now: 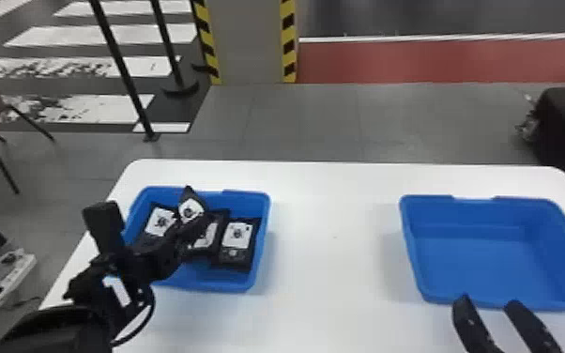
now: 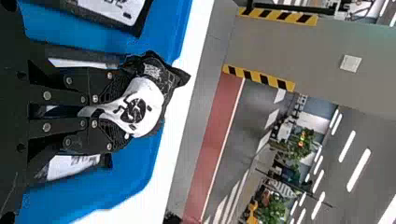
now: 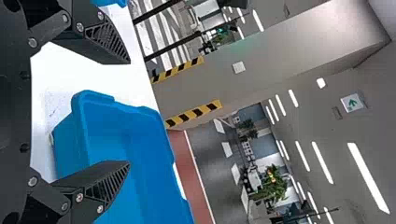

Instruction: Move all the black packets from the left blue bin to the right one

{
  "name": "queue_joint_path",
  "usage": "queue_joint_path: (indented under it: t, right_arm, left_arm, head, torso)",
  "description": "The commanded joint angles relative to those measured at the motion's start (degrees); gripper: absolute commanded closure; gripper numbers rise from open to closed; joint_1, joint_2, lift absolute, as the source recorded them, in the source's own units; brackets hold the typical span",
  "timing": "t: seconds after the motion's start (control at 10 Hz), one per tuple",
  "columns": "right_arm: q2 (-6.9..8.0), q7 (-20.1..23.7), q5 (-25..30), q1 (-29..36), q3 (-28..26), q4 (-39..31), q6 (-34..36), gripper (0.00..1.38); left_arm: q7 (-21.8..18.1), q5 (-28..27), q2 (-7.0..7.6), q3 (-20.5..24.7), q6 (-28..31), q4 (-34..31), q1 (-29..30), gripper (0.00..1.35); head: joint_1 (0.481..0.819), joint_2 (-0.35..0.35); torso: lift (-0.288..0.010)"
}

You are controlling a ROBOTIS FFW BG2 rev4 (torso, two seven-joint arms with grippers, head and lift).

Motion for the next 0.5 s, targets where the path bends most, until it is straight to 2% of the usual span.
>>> queue_joint_path:
  t: [0.0,0.1,0.3,0.4]
  right_arm:
    - [-0.01,0.61,-0.74,-0.53,0.44,-0.33,0.28,0.28]
    - [-0.01,1.75,-0.83,-1.38,0.79,-0.62,1.69,0.28]
    - [-0.01,5.35,-1.26,-4.61,2.02,-0.9,6.05,0.28]
    - [-0.1,6.93,-1.09,-6.3,2.9,-0.9,7.87,0.28]
  left_arm:
    - [-2.05,0.27,-0.5,-0.39,1.29,-7.92,5.17,1.21]
    - [-2.58,0.1,-0.5,-1.88,1.14,-11.57,7.71,1.21]
    - [-5.12,-1.4,-0.5,-5.4,0.16,-12.42,8.13,1.21]
    - [-6.0,-1.92,-0.59,-7.77,1.71,-12.42,7.14,1.21]
  head:
    - [0.695,0.087]
    - [0.695,0.072]
    - [0.695,0.052]
    - [0.695,0.047]
  torso:
    - [-0.11]
    - [-0.11]
    - [-0.11]
    - [-0.11]
